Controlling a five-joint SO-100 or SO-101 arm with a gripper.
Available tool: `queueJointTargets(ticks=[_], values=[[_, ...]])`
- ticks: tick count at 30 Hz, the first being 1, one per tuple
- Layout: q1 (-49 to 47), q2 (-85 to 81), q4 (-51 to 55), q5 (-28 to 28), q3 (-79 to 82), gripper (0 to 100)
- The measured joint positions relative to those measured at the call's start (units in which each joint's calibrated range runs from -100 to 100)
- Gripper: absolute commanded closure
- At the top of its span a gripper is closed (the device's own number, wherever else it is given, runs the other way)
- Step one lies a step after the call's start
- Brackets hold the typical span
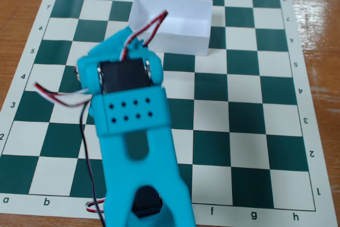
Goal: Grab the toy horse and put it in the box.
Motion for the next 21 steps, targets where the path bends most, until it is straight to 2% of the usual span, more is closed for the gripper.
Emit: queueJointTargets(ticks=[2,6,13,21], values=[[-1.42,8.00,-0.18,-3.12,-4.26,71],[-3.58,22.81,-2.28,-6.87,-10.88,71],[-6.35,46.21,-5.08,-7.60,-26.93,71],[-8.66,60.77,-5.08,-7.86,-38.08,71]])
